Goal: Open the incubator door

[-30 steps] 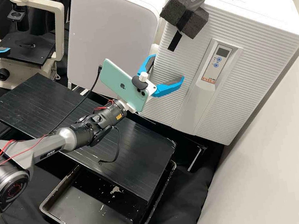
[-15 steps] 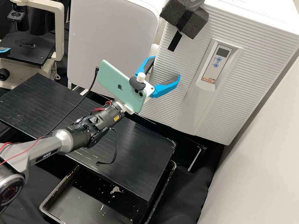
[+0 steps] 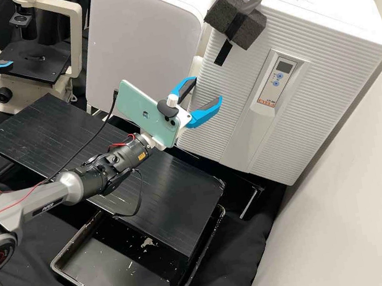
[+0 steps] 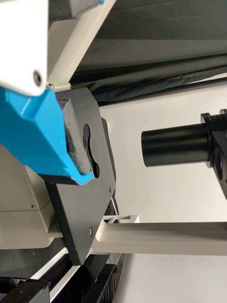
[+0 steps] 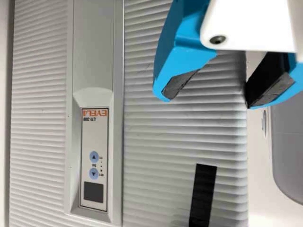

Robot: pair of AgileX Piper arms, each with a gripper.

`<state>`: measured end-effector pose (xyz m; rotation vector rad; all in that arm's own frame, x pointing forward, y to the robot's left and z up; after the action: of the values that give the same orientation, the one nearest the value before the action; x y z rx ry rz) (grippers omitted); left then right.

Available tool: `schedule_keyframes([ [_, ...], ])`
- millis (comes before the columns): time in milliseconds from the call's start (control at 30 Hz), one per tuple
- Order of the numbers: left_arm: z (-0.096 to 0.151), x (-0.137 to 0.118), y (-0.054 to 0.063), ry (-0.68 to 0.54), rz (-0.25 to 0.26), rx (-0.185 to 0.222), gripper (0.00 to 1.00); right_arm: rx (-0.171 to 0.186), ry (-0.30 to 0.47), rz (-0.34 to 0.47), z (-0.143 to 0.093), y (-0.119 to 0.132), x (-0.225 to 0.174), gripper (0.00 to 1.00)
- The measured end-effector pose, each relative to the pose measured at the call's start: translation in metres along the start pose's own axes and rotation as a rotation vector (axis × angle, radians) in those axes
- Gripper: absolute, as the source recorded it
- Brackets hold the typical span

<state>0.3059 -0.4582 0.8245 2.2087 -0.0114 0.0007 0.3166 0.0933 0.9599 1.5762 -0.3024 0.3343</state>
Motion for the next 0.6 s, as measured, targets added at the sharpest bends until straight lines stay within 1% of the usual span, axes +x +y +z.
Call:
schedule_keyframes([
  [133,0.000,0.000,0.000,0.000,0.000,0.000,1.00,0.000,0.001,-0.001,0.000,0.000,0.000,1.00],
  [233,0.000,0.000,0.000,0.000,0.000,0.000,1.00,0.016,0.007,0.003,-0.004,-0.001,0.001,1.00],
  [433,0.000,0.000,0.000,0.000,0.000,0.000,1.00,0.026,0.035,0.004,-0.015,-0.002,0.003,1.00],
  [500,0.000,0.000,0.000,0.000,0.000,0.000,1.00,0.013,0.040,0.014,-0.019,0.000,0.005,1.00],
  [600,0.000,0.000,0.000,0.000,0.000,0.000,1.00,0.006,0.031,0.027,-0.019,0.000,0.008,1.00],
])
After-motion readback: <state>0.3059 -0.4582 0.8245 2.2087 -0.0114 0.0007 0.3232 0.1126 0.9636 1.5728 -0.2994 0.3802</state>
